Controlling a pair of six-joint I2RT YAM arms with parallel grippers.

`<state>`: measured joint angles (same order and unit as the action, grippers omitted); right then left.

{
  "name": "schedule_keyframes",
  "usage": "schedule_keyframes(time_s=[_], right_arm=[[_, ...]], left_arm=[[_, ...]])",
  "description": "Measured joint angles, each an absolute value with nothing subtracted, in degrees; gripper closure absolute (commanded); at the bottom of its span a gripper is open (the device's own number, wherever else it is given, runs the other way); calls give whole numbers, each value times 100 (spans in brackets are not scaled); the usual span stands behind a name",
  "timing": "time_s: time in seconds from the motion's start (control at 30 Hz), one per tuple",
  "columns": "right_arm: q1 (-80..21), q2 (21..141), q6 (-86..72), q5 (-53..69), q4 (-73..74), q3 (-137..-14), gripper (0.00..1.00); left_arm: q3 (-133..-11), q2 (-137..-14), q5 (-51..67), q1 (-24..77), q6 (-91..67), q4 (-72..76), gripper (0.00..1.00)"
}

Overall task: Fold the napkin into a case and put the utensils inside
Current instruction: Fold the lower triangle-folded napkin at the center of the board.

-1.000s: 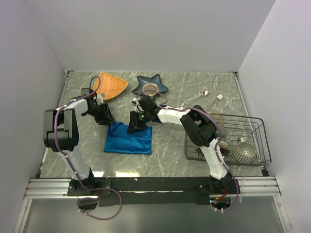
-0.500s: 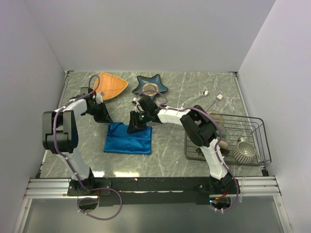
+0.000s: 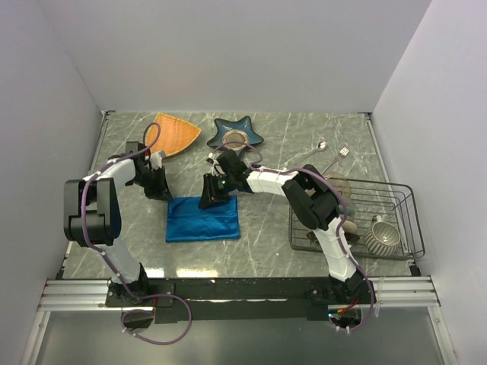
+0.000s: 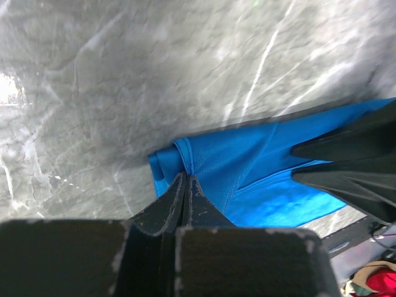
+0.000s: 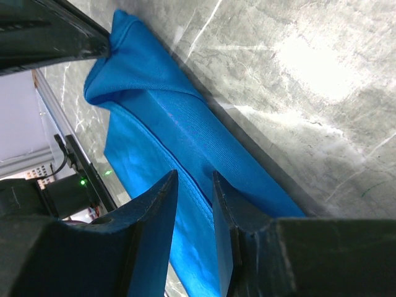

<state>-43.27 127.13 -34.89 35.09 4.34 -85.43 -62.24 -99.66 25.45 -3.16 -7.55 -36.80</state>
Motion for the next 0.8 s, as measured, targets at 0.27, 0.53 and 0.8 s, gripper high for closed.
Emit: schedule_keyframes(time_s=[0.27, 0.53, 0.8], right_arm=[[-4327, 12722, -3516, 3542, 397, -8543, 63], [-4327, 12722, -3798, 3706, 414, -8667, 61], [-4368, 12722, -4558, 3848, 78, -9205, 61]], left_arm=[[-6097, -9988, 2357, -220, -707, -3634, 91], [-6042, -10003, 2204, -69, -666, -3520, 83], [-6010, -10003, 2058, -49, -668, -3494, 86]])
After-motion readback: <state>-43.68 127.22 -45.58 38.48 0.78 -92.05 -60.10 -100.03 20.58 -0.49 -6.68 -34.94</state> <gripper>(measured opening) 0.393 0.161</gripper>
